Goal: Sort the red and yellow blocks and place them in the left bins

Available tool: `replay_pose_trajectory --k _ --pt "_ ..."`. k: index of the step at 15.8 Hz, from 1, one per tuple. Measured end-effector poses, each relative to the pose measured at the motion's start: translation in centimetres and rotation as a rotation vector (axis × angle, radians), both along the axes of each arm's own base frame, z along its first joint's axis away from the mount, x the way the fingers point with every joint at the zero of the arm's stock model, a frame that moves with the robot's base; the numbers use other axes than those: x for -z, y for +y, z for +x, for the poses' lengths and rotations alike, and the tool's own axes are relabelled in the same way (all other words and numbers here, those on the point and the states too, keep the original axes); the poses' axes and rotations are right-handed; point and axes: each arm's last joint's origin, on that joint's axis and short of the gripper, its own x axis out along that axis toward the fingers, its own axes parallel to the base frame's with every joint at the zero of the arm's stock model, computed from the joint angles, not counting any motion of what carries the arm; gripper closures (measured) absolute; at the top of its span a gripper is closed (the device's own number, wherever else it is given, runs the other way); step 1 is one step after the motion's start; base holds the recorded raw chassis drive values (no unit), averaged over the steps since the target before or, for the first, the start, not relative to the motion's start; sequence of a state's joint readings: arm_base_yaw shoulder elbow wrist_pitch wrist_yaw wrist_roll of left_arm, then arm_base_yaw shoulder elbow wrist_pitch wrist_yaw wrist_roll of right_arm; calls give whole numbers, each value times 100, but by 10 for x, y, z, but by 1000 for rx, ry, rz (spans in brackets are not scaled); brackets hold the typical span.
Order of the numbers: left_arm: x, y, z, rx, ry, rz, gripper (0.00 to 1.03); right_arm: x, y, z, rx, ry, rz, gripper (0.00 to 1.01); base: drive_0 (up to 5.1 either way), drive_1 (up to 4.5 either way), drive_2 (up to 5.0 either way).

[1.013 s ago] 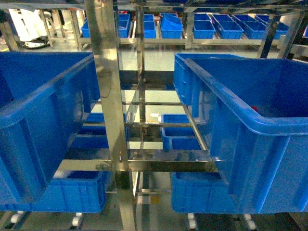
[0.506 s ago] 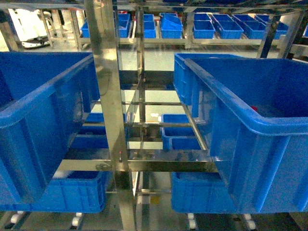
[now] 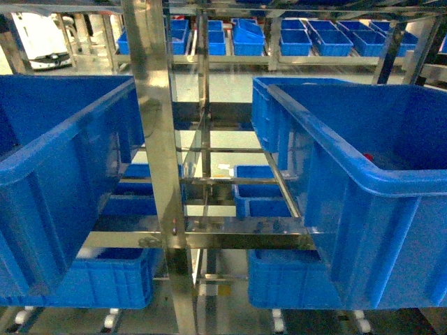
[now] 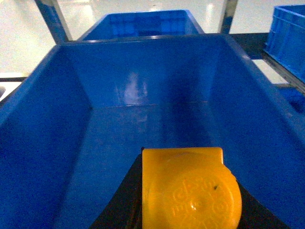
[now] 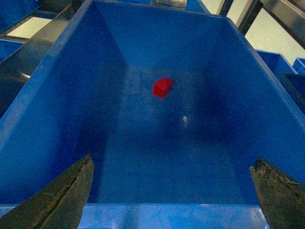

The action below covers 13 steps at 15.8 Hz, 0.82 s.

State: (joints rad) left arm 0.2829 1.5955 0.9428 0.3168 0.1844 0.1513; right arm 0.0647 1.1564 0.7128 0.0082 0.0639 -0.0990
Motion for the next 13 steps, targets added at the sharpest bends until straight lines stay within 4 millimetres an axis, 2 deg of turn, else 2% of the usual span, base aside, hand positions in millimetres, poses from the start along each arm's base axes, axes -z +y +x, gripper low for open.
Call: replay_pose_trajectory --k 3,6,13 --pt "-7 29 23 -61 -14 46 76 0 0 0 0 0 0 3 0 0 0" --pt "-4 35 44 -45 9 76 76 0 0 0 0 0 0 3 0 0 0" --pt "12 48 48 -38 65 85 76 0 0 0 0 0 0 3 0 0 0"
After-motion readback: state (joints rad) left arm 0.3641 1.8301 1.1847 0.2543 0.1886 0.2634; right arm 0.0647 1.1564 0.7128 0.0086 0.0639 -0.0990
